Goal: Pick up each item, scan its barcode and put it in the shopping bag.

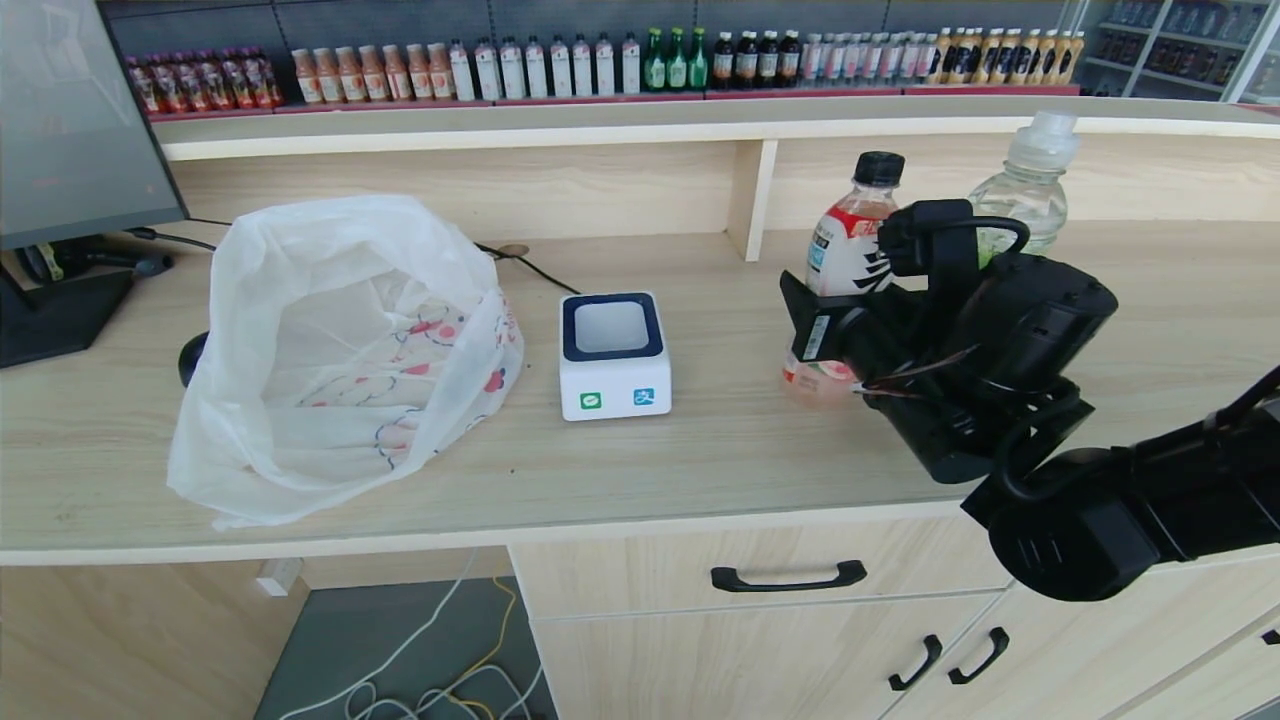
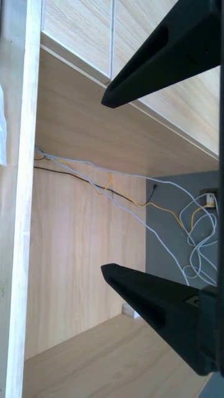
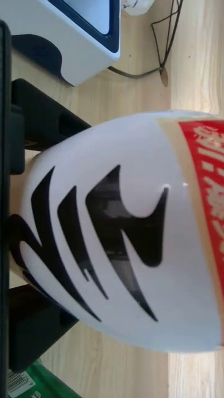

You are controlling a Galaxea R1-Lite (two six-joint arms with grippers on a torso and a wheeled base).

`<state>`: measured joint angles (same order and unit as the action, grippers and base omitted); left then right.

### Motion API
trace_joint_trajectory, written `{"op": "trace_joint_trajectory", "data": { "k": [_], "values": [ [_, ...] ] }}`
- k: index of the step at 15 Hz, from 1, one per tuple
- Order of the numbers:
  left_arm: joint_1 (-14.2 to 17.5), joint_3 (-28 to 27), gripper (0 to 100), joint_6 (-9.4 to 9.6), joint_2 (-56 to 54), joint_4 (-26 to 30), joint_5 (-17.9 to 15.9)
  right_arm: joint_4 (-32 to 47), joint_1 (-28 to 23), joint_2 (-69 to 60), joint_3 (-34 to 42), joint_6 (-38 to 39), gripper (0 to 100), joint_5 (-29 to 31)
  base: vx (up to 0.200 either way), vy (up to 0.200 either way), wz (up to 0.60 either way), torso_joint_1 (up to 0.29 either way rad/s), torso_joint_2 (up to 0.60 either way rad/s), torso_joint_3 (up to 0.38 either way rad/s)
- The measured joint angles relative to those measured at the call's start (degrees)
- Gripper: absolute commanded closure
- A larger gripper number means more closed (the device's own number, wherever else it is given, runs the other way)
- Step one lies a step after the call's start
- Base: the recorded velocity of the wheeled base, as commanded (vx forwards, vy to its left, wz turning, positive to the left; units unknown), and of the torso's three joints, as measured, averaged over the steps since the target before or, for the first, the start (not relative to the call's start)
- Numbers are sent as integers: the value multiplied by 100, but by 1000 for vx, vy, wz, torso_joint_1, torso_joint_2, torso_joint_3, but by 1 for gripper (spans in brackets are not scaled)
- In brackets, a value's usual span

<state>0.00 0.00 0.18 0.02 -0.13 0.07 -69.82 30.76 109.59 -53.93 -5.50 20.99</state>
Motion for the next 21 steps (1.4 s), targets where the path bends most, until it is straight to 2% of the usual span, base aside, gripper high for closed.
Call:
{"op": "trace_joint_trajectory", "data": {
  "k": [12,18,21],
  "values": [
    [0,0,0,0,0,-2,0,-63,110,-334,107,26,100,0,0,0,0,0,0,0],
    [0,0,0,-2,0,-2,-2,-123,132,-1029,118,50,100,-138,0,0,0,0,0,0],
    [0,0,0,-2,0,-2,-5,-113,228,-1481,366,46,100,-138,0,0,0,0,0,0]
  ]
}}
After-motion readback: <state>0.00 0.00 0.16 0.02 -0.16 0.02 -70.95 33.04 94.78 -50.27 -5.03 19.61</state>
